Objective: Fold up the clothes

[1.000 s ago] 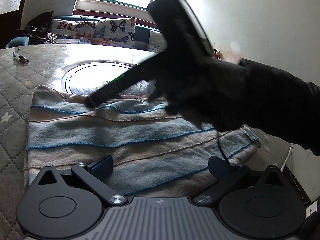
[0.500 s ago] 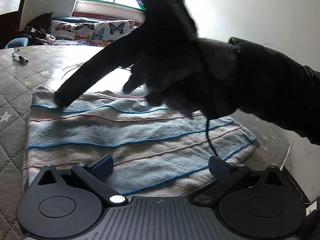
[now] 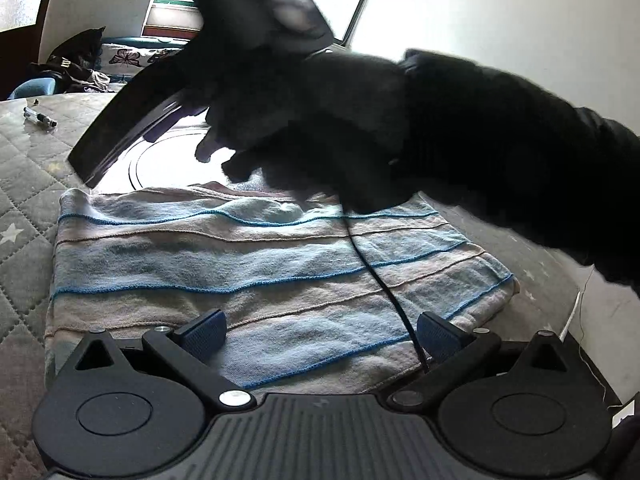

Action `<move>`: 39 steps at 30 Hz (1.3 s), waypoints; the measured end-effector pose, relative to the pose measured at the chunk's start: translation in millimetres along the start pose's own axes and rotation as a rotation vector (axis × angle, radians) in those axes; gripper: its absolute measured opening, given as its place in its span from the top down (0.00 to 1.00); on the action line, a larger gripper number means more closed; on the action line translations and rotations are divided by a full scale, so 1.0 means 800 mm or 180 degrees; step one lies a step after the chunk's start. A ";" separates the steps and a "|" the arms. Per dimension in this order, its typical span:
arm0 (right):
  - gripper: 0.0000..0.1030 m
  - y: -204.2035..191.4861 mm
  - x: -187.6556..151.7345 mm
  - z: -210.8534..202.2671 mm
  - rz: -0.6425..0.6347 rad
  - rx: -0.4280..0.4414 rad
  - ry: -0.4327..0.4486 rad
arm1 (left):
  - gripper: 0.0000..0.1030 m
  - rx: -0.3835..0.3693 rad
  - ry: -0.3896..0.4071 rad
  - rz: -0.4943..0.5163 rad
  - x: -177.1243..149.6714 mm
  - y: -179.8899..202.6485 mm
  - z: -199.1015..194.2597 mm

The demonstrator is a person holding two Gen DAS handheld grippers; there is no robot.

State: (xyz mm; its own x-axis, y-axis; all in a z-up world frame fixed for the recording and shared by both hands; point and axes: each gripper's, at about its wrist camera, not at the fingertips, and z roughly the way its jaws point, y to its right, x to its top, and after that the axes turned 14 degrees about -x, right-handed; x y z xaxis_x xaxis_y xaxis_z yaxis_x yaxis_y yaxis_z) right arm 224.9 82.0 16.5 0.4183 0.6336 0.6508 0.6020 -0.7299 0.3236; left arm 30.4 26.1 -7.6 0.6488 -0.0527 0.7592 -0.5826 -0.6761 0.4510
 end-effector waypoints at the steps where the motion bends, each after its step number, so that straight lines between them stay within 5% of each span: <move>1: 0.28 0.001 -0.003 -0.008 -0.0070 -0.0007 0.0017 | 0.00 -0.0002 0.0003 0.0002 0.000 0.000 0.000; 8: 0.23 -0.010 -0.041 -0.024 -0.0498 -0.0099 -0.0119 | 0.00 -0.0005 0.0016 -0.0001 -0.002 0.000 -0.001; 17: 0.23 0.011 -0.018 0.019 -0.0072 -0.0435 -0.0079 | 0.00 0.0006 0.0008 0.0009 -0.001 0.001 0.001; 30: 0.19 0.036 -0.072 -0.049 -0.0222 -0.0186 -0.0196 | 0.00 0.0004 0.0009 -0.0001 0.000 0.000 -0.001; 39: 0.12 0.035 -0.086 -0.029 0.0021 -0.0329 -0.0173 | 0.00 0.0041 -0.0011 0.0020 0.000 0.002 0.001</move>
State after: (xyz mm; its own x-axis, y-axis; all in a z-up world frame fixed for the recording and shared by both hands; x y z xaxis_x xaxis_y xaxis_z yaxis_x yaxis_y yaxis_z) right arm 197.1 12.4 -3.2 0.4600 0.6396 0.6158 0.5271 -0.7549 0.3904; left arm 29.9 24.3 -6.9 0.6468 -0.0594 0.7603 -0.5803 -0.6853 0.4401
